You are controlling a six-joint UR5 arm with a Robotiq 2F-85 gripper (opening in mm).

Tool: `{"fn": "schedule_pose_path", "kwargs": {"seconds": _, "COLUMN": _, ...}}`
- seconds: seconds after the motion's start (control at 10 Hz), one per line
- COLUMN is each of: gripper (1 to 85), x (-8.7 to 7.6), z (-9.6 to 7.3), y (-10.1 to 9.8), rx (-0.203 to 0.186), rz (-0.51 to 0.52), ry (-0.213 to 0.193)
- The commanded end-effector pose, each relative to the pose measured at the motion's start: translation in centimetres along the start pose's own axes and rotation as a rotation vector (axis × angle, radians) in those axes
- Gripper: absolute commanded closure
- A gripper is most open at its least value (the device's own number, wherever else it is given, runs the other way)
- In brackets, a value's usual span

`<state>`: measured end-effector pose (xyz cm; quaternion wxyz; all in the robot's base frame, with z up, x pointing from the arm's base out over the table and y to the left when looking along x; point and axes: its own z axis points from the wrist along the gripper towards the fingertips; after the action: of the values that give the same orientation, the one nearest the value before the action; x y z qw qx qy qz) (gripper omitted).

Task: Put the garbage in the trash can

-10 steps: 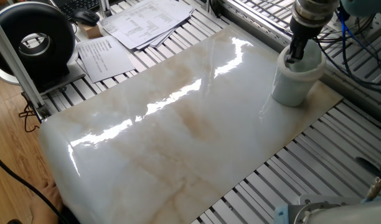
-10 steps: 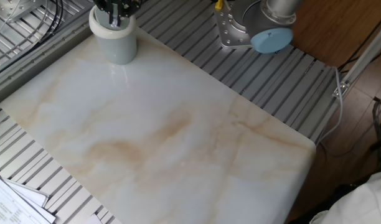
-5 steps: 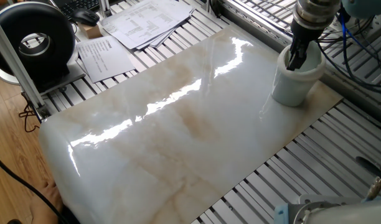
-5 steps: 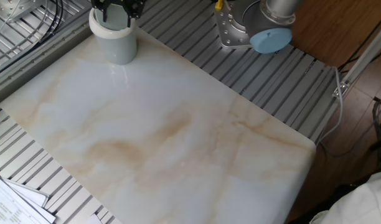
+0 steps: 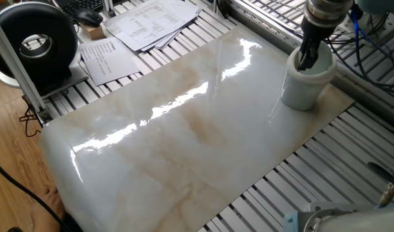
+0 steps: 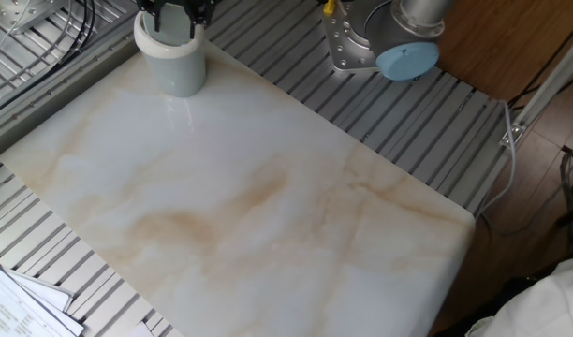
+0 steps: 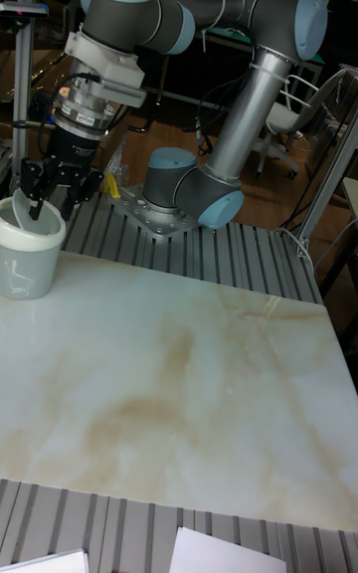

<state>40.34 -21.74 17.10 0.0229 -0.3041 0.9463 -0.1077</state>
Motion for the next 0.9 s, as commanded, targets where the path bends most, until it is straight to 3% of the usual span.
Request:
{"fn": "schedule_pose_path", "kwargs": {"seconds": 0.0, "gripper": 36.0, "x": 0.4, "z": -1.2, "y": -1.8, "rx": 0.039, "rz": -0.030, "ry": 0.007}}
{"fn": "schedule_pose_path", "kwargs": {"seconds": 0.1, "gripper": 41.0, "x": 0.8, "z": -1.2, "y": -2.1, "rx": 0.048, "rz": -0.031, "ry": 0.012}}
{"fn": "schedule_pose_path", "kwargs": {"seconds": 0.4, "gripper": 39.0, "x": 1.3, "z": -0.6, "y": -1.7, "rx": 0.041, "rz": -0.029, "ry": -0.012}}
{"fn": "schedule_pose_path", "kwargs": {"seconds": 0.8, "gripper": 36.7, "x": 1.1, "z": 0.7, "y": -0.4, "rx": 0.009, "rz": -0.022, "ry": -0.077}}
